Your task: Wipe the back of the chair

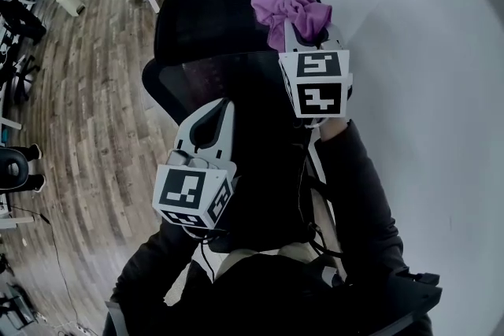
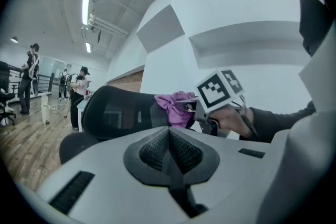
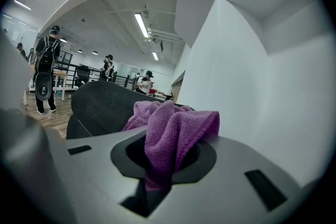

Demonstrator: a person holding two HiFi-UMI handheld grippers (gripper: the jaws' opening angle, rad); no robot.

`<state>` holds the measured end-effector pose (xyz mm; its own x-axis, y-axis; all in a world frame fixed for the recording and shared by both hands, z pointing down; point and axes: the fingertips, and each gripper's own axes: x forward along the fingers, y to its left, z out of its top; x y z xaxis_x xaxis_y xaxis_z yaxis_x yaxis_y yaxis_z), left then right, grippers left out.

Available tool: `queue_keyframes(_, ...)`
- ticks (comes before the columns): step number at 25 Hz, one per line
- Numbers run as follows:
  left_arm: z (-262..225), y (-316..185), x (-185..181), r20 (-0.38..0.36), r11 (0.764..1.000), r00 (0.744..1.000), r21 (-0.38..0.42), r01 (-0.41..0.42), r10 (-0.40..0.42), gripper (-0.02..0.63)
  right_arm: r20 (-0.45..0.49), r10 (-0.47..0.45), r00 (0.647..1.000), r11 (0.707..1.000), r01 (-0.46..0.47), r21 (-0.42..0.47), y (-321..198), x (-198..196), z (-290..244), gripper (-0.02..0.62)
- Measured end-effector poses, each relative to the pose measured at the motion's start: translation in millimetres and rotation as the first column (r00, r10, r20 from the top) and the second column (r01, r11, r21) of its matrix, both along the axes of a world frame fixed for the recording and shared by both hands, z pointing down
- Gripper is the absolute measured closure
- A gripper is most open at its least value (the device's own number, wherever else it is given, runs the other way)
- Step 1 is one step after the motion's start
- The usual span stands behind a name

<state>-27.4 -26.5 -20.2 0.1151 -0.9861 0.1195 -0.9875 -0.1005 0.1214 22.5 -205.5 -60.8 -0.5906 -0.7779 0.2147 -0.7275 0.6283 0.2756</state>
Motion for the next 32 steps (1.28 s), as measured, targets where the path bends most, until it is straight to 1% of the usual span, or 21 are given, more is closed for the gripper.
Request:
queue_keyframes(5, -41, -61, -1, 0.035, 0.999, 0.999, 0.048, 0.004, -0.006, 0.606, 0.017, 0.013, 1.0, 1.0, -0.013, 0.01, -2, 12, -12, 0.528)
queue_keyframes(7, -50, -74, -1, 0.048, 0.998, 0.999, 0.068, 0.008, -0.011, 0.606, 0.023, 0.013, 1.0, 1.0, -0.014, 0.009, 1, 13, -13, 0.528)
queue_keyframes(11, -67, -96, 3, 0.034, 0.996, 0.999, 0.092, 0.006, -0.009, 0.606, 0.016, 0.012, 1.0, 1.0, -0.012, 0.008, 0, 15, -16, 0.529)
queue_keyframes(13, -73, -109, 7, 0.047, 0.995, 0.999, 0.097, 0.0, -0.004, 0.606, 0.021, 0.01, 1.0, 1.0, -0.01, 0.007, -5, 15, -17, 0.528)
queue_keyframes(18, -75, -133, 7, 0.082, 0.995, 0.997, 0.095, -0.013, 0.005, 0.606, 0.029, 0.012, 0.999, 1.0, -0.012, 0.015, -11, 15, -17, 0.528)
queue_keyframes(22, -66, -142, 6, 0.081, 0.997, 0.997, 0.072, -0.016, 0.01, 0.606, 0.035, 0.007, 0.999, 1.0, -0.008, 0.015, -10, 14, -18, 0.528)
queue_keyframes(28, -61, -152, 0, 0.056, 0.998, 0.998, 0.068, -0.014, 0.01, 0.606, 0.062, 0.022, 0.998, 0.999, -0.023, 0.023, -13, 10, -18, 0.528)
queue_keyframes(32, -52, -148, 1, 0.057, 0.999, 0.998, 0.049, -0.015, 0.012, 0.606, 0.089, 0.03, 0.996, 0.999, -0.032, 0.024, -8, 12, -17, 0.529)
